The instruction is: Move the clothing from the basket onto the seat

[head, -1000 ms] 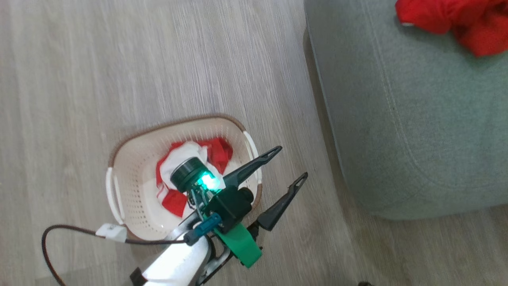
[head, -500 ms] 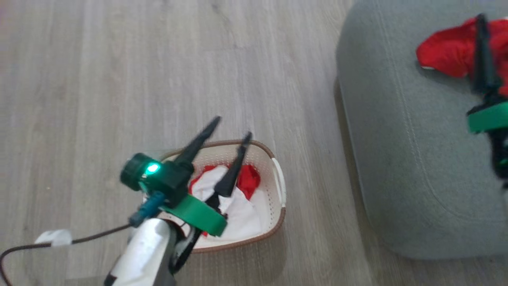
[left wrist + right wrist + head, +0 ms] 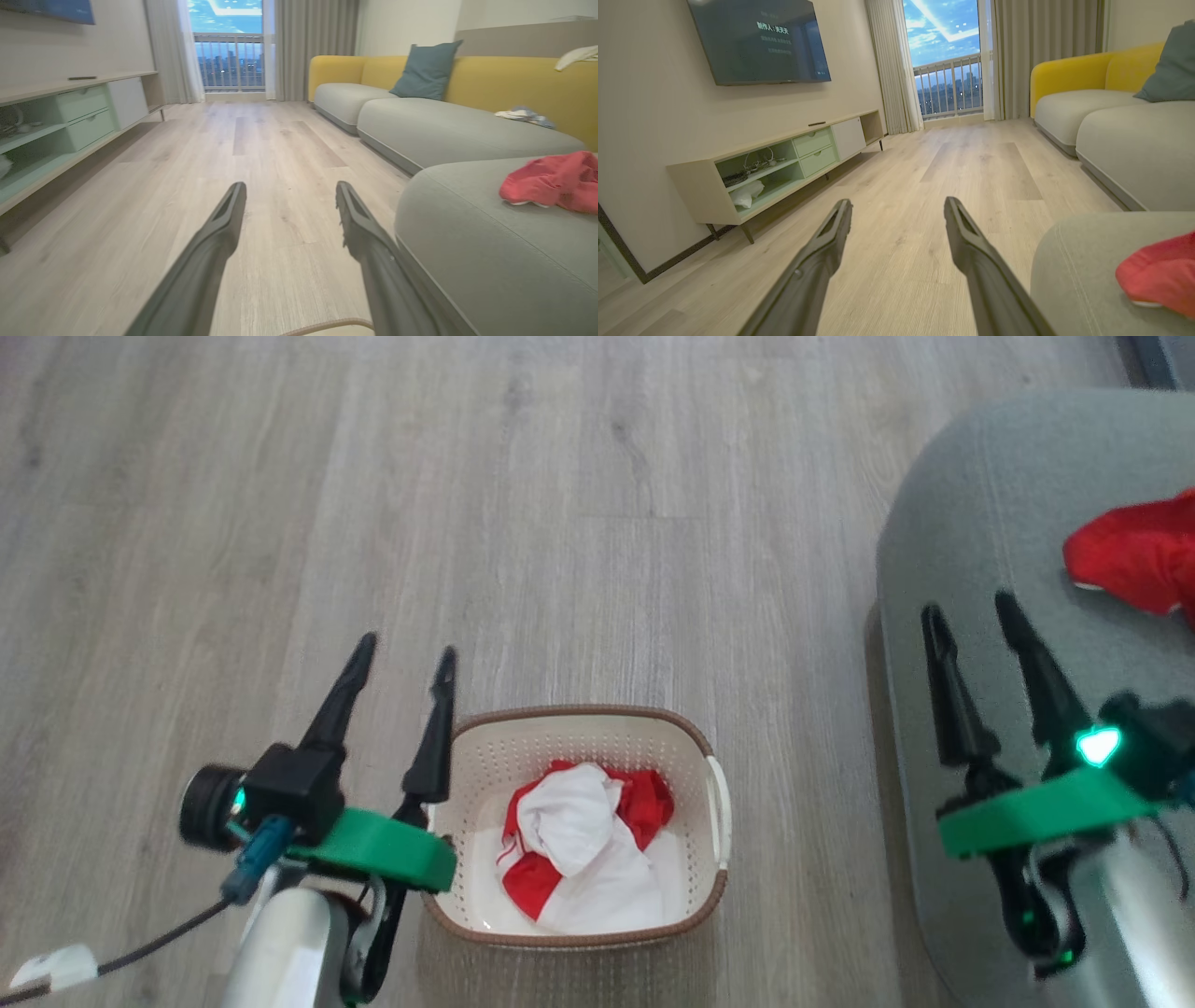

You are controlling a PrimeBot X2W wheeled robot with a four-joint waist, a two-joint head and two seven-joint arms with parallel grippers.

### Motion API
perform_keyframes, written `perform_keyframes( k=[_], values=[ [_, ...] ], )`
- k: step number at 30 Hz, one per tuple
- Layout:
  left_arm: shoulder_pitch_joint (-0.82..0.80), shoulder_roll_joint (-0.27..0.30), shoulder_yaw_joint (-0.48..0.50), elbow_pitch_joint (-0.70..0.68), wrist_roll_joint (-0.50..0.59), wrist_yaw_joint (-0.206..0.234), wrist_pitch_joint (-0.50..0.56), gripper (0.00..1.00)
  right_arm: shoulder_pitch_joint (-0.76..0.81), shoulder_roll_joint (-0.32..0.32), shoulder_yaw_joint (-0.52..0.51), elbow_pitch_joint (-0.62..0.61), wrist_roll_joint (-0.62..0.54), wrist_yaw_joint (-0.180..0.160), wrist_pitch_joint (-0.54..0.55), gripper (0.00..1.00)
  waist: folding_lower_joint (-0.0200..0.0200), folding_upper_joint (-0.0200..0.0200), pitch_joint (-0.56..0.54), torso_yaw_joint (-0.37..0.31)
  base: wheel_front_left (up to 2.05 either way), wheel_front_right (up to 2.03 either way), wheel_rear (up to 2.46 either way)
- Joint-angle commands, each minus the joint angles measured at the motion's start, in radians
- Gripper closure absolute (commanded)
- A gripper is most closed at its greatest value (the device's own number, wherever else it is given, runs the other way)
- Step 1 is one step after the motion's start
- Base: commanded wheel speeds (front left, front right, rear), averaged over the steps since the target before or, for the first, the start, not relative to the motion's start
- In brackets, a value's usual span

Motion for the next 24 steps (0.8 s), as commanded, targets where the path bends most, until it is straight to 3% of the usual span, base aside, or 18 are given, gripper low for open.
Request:
perform_keyframes(
  k=[1,5,13,24],
  values=[
    [-0.009,0.0,0.048,-0.039,-0.01,0.03,-0.005,0.0,0.025,0.021,-0.014,-0.033,-0.027,0.0,-0.006,0.0,0.0001,-0.0001,-0.019,0.023,0.0,0.0,0.0],
    [0.018,0.0,0.055,-0.028,-0.022,0.062,-0.005,0.0,0.088,0.082,-0.057,-0.012,-0.084,0.0,-0.006,0.0,0.0001,-0.0001,-0.028,0.04,0.0,0.0,0.0],
    [0.047,0.0,0.053,0.002,-0.031,0.068,-0.005,0.0,0.139,0.163,-0.134,0.008,-0.136,0.0,-0.006,0.0,0.0001,-0.0001,-0.027,0.056,0.0,0.0,0.0],
    [0.054,0.0,0.038,0.044,-0.04,0.066,-0.005,0.0,0.151,0.188,-0.188,0.039,-0.16,0.0,-0.006,0.0,0.0001,-0.0001,-0.017,0.064,0.0,0.0,0.0]
  ],
)
